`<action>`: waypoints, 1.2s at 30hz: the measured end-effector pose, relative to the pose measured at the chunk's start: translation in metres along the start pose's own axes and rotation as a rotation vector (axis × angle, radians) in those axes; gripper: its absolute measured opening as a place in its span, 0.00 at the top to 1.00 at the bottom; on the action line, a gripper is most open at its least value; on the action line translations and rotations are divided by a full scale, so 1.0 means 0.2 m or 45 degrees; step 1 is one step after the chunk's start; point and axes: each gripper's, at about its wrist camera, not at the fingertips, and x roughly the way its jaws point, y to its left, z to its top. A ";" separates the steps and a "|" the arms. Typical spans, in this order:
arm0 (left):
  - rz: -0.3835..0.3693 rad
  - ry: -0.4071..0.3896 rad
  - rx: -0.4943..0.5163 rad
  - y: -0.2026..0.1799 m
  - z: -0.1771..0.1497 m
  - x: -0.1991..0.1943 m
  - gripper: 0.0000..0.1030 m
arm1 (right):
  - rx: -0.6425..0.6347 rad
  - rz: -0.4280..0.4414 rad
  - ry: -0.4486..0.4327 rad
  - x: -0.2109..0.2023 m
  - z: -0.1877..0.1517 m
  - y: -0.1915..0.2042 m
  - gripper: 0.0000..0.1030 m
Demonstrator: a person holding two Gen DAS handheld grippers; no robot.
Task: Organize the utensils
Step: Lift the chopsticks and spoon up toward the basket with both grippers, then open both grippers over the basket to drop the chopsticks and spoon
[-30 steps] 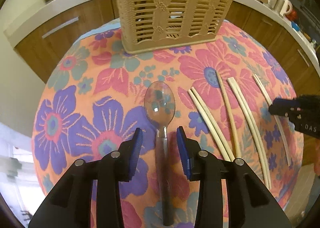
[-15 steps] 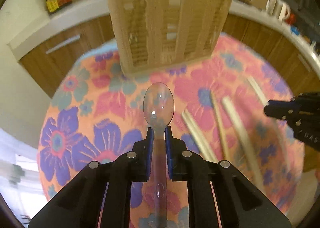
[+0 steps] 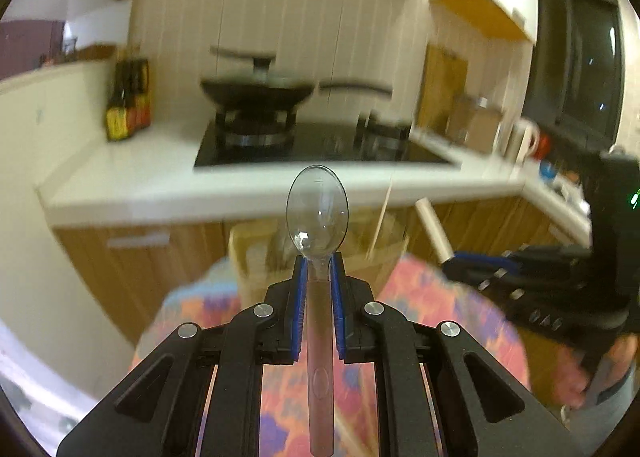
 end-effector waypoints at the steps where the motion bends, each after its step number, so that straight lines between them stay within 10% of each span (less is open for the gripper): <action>1: -0.016 -0.035 -0.008 -0.01 0.05 0.00 0.90 | -0.001 0.005 -0.033 -0.01 0.04 0.00 0.91; 10: -0.082 -0.341 -0.161 -0.02 0.31 0.27 0.90 | 0.173 0.103 -0.445 0.06 0.36 -0.22 0.91; 16: -0.072 -0.374 -0.216 0.03 0.27 0.52 0.90 | 0.182 -0.043 -0.652 0.14 0.44 -0.25 0.91; 24: 0.022 -0.367 -0.217 0.11 0.14 0.60 0.88 | 0.107 -0.123 -0.653 0.31 0.38 -0.19 0.91; 27: -0.010 -0.339 -0.256 0.15 0.09 0.56 0.67 | 0.123 -0.093 -0.598 0.33 0.32 -0.20 0.90; 36: -0.038 -0.276 -0.272 0.16 0.03 0.27 0.47 | 0.141 -0.057 -0.525 0.01 0.13 -0.22 0.55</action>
